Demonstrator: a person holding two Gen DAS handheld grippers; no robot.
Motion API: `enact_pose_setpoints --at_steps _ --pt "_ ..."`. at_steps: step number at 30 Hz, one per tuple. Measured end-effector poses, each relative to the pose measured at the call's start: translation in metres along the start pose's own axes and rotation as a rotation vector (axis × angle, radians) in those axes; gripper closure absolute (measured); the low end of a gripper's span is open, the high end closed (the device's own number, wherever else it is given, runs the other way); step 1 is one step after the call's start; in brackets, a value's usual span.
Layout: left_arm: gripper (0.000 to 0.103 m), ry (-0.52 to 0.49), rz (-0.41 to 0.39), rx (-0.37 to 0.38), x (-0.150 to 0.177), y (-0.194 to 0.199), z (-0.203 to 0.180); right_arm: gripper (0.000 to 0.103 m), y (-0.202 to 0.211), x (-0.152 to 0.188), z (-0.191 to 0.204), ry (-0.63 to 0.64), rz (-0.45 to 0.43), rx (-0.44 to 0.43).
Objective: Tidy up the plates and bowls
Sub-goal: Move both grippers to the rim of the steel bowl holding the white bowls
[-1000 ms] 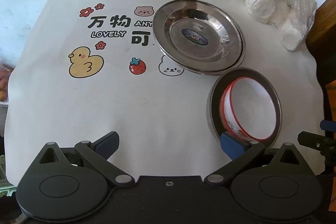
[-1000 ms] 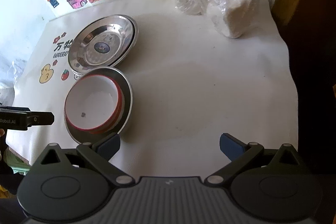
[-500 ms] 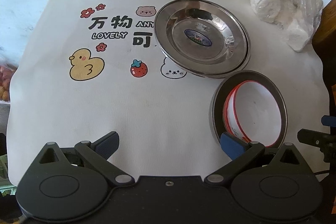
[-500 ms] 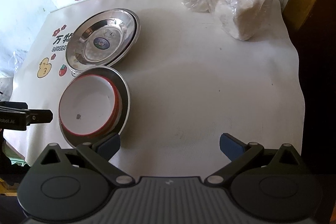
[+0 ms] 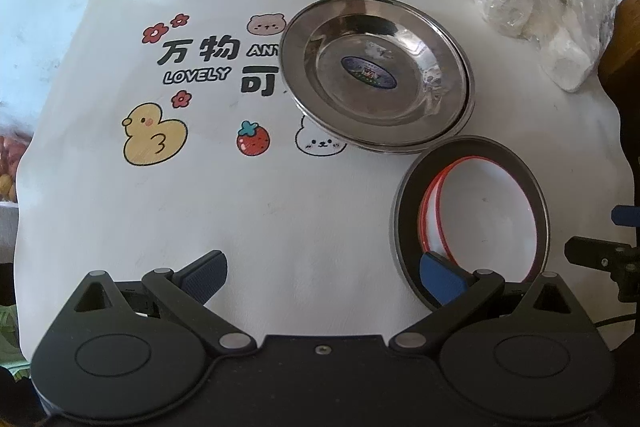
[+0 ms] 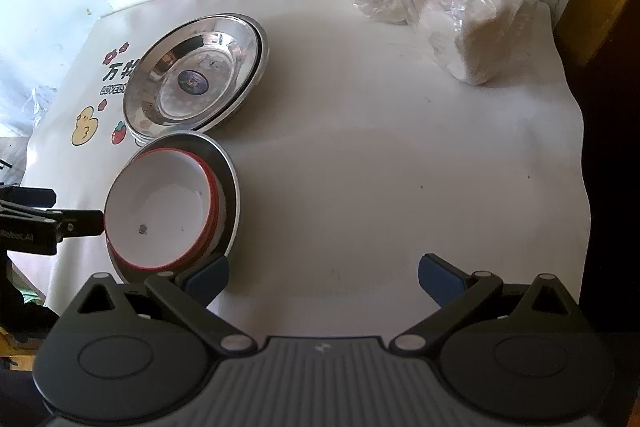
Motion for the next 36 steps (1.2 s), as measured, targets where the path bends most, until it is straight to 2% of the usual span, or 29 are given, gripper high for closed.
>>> enact_pose_setpoints --at_steps 26,36 --pt "0.001 -0.032 0.056 -0.094 -0.006 -0.013 -0.01 0.0 -0.018 -0.018 0.006 0.104 0.054 -0.035" --pt "0.001 -0.038 0.064 -0.131 -0.008 -0.018 -0.014 0.0 -0.019 -0.026 0.013 0.169 0.059 -0.006"
Point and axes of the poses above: each gripper's, at about its wrist camera, not at the fingertips, and y roughly against the way its jaws point, z to its left, x to its underside, the point moved 7 cm from there along -y, roughly the way its jaws point, and after that the axes turned 11 degrees about z, right-handed, at the moved point
